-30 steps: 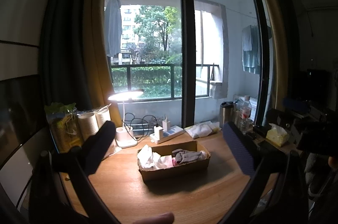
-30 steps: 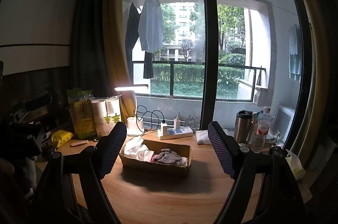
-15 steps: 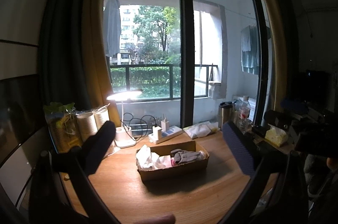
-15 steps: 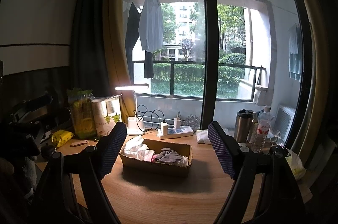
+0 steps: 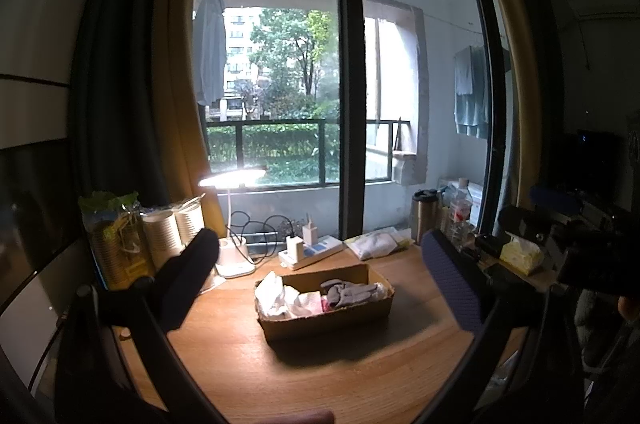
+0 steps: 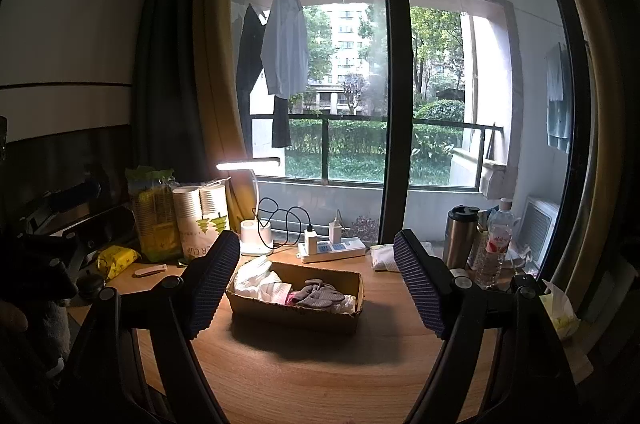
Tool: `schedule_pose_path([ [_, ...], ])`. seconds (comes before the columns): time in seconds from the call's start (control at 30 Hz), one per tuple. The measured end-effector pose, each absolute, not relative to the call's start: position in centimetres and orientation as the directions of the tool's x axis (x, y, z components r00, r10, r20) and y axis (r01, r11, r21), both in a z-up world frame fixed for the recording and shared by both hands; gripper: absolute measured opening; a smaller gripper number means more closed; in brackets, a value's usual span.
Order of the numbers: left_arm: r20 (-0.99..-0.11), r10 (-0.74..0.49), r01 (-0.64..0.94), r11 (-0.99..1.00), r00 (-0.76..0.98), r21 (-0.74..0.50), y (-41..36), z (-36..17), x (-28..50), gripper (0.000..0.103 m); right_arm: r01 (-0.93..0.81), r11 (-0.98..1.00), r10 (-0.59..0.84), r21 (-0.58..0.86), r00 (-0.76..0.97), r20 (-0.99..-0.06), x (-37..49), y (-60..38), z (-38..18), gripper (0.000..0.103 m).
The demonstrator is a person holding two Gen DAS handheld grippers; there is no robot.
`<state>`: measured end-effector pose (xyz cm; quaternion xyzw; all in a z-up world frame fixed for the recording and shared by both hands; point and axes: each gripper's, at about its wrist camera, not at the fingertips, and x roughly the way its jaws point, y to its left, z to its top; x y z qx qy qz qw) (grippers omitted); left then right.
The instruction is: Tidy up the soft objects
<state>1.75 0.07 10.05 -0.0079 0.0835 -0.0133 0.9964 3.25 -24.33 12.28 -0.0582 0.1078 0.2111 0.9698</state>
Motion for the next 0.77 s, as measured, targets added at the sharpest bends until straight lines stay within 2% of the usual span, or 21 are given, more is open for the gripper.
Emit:
schedule_pose_path([
  [0.77,-0.165,-0.040,0.040,0.999,0.986,-0.002,-0.4,9.6,3.0,0.102,-0.423,0.904,0.395,-0.064,0.883,-0.255,4.2,-24.1,11.6,0.082],
])
